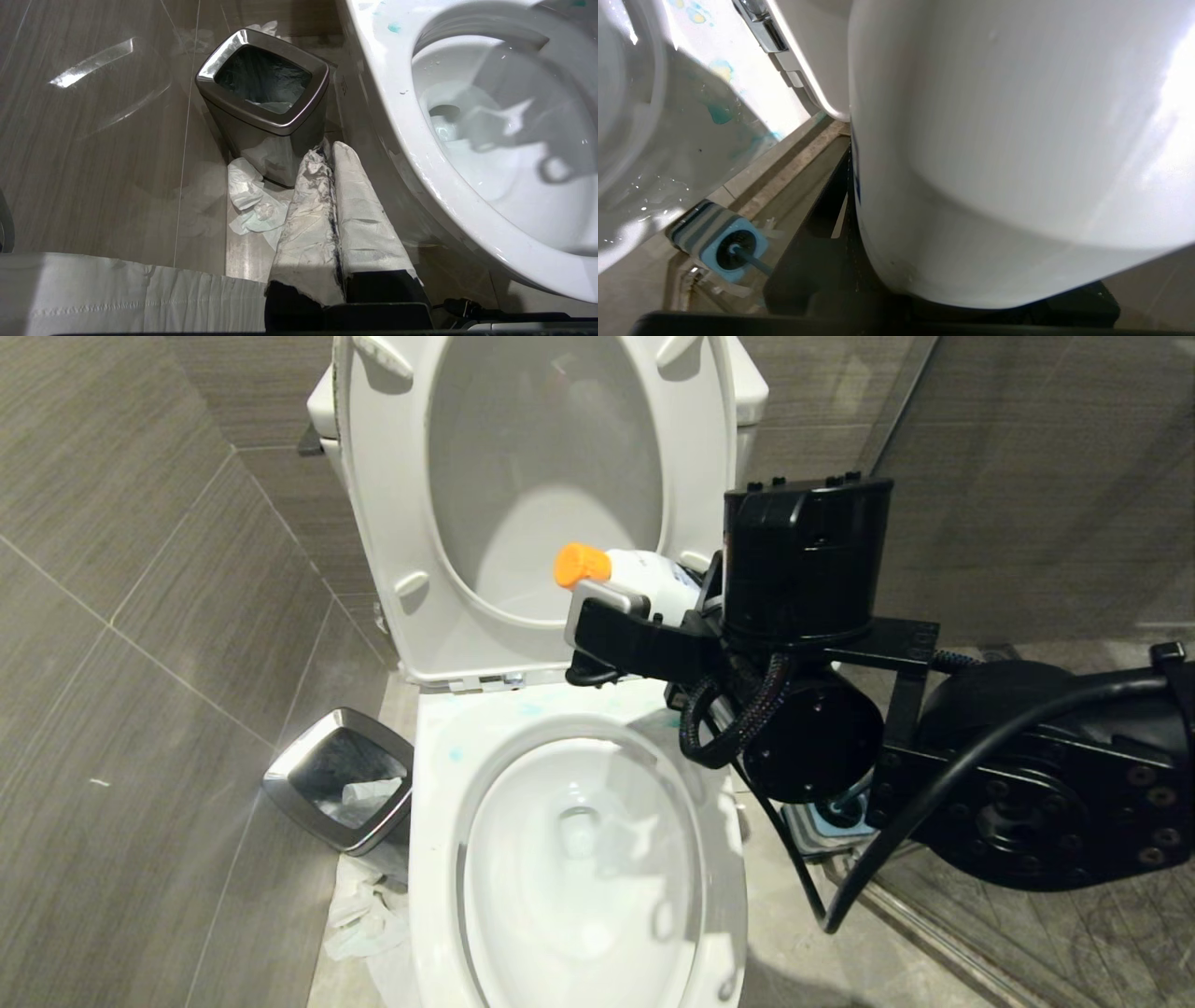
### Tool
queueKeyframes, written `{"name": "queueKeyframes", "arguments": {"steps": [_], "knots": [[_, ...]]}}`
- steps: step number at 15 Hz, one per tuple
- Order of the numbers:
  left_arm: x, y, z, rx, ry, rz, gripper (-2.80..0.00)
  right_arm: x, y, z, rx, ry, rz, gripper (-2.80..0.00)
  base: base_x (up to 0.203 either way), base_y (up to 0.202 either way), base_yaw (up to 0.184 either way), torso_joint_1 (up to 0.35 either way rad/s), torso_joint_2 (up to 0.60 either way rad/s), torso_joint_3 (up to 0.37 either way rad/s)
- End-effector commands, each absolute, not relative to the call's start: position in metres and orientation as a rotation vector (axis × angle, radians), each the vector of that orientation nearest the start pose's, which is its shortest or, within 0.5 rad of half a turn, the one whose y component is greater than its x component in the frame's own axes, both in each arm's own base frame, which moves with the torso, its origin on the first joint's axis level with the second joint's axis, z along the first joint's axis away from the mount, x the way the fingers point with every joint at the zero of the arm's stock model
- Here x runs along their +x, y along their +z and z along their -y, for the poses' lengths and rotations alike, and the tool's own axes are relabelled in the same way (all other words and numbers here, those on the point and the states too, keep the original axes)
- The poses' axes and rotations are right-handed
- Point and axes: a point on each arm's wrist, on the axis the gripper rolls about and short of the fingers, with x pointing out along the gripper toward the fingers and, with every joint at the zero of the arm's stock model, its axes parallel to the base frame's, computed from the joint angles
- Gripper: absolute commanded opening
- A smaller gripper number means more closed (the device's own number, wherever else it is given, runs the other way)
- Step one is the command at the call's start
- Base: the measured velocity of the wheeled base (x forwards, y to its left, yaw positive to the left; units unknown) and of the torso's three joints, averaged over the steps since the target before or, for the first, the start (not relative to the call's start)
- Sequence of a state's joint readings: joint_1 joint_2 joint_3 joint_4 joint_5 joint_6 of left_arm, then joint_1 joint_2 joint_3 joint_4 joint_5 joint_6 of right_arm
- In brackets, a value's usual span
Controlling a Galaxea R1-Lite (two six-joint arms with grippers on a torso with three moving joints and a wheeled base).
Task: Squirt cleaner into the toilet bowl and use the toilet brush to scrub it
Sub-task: Pour in the cleaning agent
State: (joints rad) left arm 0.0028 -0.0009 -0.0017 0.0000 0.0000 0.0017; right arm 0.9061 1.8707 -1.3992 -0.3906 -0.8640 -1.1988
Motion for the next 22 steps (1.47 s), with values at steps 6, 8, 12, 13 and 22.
{"name": "queueKeyframes", "arguments": {"steps": [6,8,12,13,22], "knots": [[-0.023,0.076,0.000,0.002,0.003,0.002,-2.80,0.240,0.268,-0.286,-1.508,0.036,-0.035,-2.80,0.000,0.000,0.000,0.000,0.00,0.000],[-0.023,0.076,0.000,0.002,0.003,0.002,-2.80,0.240,0.272,-0.285,-1.585,0.010,-0.046,-2.80,0.000,0.000,0.000,0.000,0.00,0.000],[-0.023,0.076,0.000,0.002,0.003,0.002,-2.80,0.240,0.278,-0.284,-1.730,-0.026,-0.070,-2.80,0.000,0.000,0.000,0.000,0.00,0.000],[-0.023,0.076,0.000,0.002,0.003,0.002,-2.80,0.240,0.281,-0.284,-1.761,-0.034,-0.071,-2.80,0.000,0.000,0.000,0.000,0.00,0.000],[-0.023,0.076,0.000,0.002,0.003,0.002,-2.80,0.236,0.288,-0.285,-2.009,-0.067,-0.110,-2.80,0.000,0.000,0.000,0.000,0.00,0.000]]}}
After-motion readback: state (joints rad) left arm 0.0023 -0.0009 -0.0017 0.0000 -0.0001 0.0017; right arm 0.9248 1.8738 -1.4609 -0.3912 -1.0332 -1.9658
